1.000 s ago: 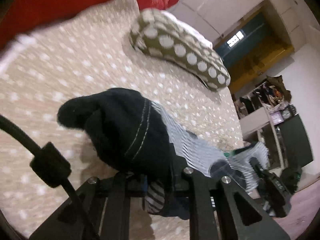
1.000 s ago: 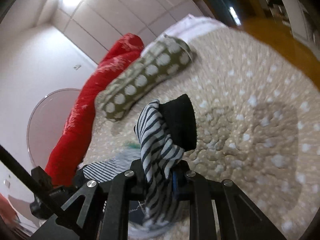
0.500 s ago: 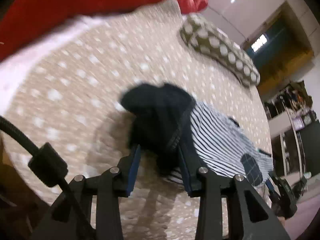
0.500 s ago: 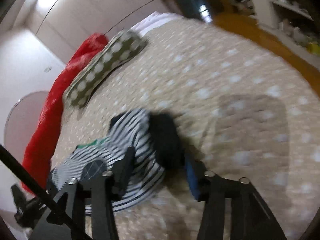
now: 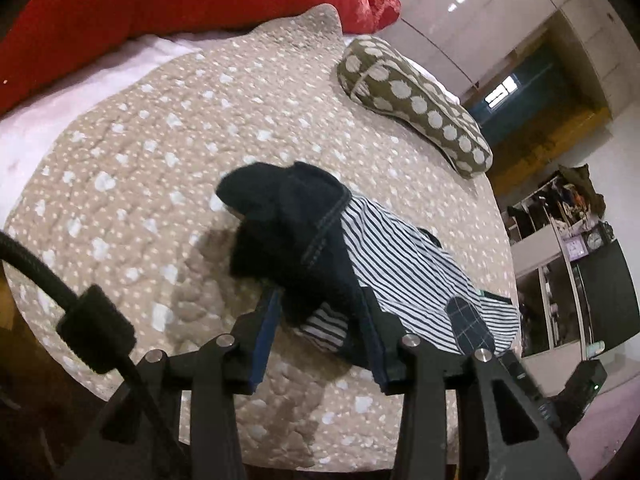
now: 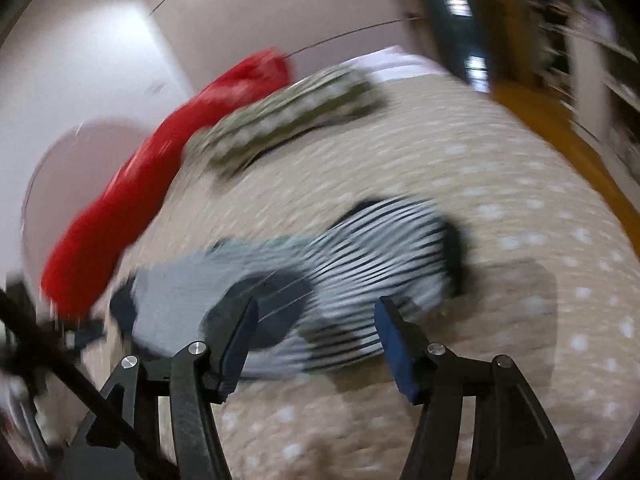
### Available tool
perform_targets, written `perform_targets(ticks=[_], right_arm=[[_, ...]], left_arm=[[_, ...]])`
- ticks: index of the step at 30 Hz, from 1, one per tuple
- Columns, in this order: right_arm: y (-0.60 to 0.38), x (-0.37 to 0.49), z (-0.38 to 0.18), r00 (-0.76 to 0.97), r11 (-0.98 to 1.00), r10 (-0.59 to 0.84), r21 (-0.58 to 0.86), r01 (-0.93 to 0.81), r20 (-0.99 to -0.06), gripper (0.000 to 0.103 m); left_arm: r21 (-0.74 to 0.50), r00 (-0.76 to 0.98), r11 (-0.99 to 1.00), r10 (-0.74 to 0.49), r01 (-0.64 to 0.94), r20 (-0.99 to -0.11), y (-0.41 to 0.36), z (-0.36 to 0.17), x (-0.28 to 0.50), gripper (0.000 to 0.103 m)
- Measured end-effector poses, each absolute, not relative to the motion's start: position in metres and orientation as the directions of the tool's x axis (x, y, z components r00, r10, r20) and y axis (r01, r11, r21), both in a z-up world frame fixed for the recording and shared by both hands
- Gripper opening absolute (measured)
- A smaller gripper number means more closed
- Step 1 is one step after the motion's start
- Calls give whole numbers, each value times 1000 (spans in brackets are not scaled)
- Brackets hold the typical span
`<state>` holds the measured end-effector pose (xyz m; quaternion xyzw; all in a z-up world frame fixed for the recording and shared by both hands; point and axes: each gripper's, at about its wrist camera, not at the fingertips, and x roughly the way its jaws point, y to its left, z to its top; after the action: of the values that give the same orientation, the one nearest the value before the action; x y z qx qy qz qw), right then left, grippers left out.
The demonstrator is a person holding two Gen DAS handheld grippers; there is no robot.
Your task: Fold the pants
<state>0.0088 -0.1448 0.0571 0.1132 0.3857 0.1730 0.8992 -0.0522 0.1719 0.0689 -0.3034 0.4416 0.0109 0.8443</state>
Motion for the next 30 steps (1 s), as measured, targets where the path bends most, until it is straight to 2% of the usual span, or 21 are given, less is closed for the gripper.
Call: perform_targets(ticks=[5,12,30], right_arm=[[-109,2,37,590,914,402,266,-306,-700,70],[-111,5,34,590,917,397,270,-294,-703,72],[-111,8,28,583,923,384,278,-266,-717,77]], left_arm=[[-443,589,849,-208,-287,-781,161,67,-51,41],[-318,548,908,-125,-273,-827,142,62,-44,43],[-159,513,963,-26,-216,-858,115,61,-43,44]])
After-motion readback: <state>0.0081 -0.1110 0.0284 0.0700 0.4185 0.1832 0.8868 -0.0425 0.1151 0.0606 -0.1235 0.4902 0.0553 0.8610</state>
